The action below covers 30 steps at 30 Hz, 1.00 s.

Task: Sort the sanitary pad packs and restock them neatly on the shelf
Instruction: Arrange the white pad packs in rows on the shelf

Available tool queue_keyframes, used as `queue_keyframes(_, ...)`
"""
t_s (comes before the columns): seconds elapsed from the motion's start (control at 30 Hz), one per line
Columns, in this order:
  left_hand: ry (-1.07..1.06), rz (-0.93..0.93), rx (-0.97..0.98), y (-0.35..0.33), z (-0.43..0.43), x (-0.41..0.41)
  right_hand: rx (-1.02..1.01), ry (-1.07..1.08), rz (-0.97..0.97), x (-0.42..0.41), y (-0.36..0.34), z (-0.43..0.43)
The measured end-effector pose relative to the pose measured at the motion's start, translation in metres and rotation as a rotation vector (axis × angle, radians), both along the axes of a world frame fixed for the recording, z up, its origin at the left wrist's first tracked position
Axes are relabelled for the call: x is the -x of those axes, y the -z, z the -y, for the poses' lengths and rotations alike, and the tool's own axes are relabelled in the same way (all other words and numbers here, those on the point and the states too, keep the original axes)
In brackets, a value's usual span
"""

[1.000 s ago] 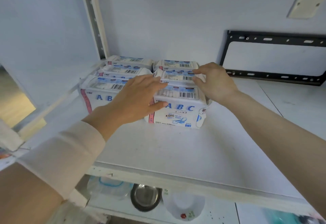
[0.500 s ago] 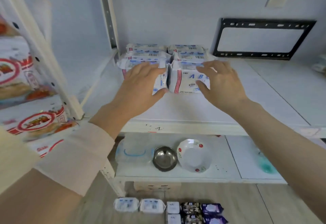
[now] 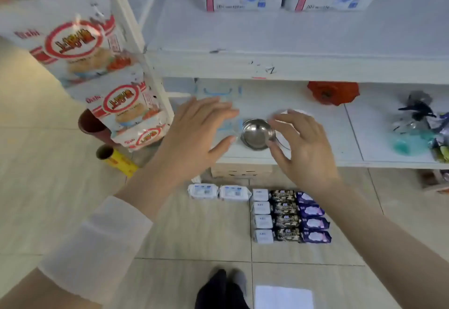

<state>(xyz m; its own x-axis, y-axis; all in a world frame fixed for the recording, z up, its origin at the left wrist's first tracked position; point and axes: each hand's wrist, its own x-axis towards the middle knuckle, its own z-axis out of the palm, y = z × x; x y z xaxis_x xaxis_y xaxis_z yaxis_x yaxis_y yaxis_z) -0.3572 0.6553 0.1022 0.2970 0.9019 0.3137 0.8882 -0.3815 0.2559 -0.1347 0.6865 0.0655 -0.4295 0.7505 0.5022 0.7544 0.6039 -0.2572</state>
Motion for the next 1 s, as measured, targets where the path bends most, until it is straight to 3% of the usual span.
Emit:
queue_keyframes(0.23, -0.091, 0.086, 0.387, 0.192, 0.050, 0.008, 0.310, -0.036, 0.062, -0.014, 0.186, 0.048)
queue_keyframes(0.4, -0.162, 0.015, 0.676, 0.344, 0.078, 0.014, 0.524, 0.011, 0.182, -0.020, 0.330, 0.067)
queue_keyframes(0.53, -0.151, -0.030, 0.778, 0.485, 0.086, 0.028, 0.691, 0.049, 0.290, -0.012, 0.460, 0.073)
queue_keyframes(0.8, -0.277, -0.142, 0.663, 0.724, 0.014, 0.078, 0.638, 0.008, 0.433, 0.025, 0.679, -0.018)
queue_keyframes(1.0, -0.212, -0.188, 0.376, 0.812, -0.036, 0.119, 0.507, -0.051, 0.399, 0.029, 0.771, -0.071)
